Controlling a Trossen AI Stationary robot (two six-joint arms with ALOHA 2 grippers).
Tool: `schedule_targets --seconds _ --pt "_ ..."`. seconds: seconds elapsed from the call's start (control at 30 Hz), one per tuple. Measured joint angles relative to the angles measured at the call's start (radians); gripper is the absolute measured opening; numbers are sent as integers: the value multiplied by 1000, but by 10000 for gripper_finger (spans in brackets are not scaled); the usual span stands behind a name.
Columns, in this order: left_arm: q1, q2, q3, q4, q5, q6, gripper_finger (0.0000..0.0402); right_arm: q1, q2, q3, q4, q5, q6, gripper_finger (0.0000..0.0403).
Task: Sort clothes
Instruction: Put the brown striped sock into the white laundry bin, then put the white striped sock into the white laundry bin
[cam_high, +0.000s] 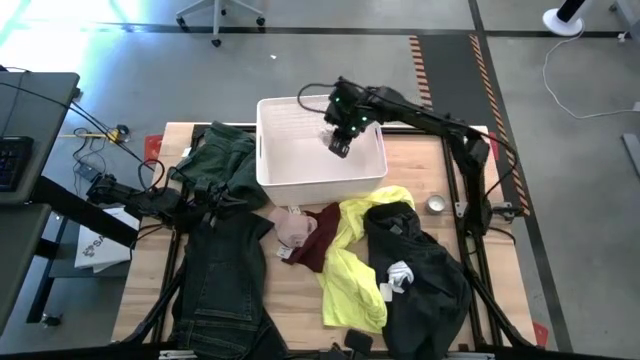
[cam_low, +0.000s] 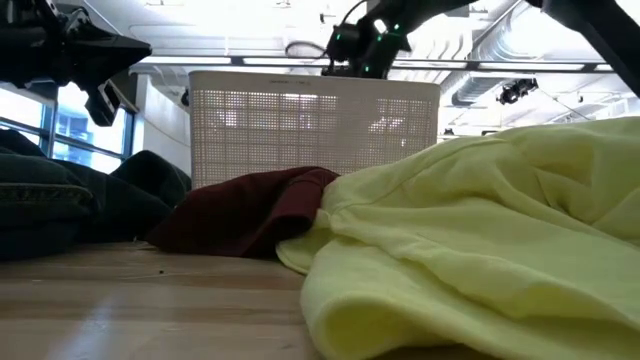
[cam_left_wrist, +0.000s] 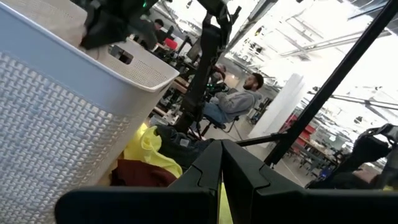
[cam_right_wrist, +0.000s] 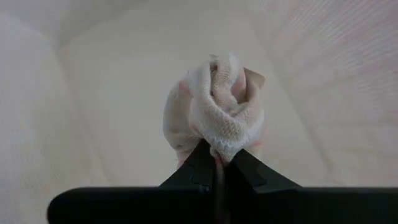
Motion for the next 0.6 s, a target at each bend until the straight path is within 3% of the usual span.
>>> schedule_targets --seconds 0.13,0.4,0.6 --pt "0 0 0 0 0 -2 10 7 18 0 -34 1 -4 31" --pt "0 0 0 0 1 -15 10 18 -25 0 -38 20 3 127" --pt "0 0 0 0 5 -18 10 45 -111 0 -42 64 2 145"
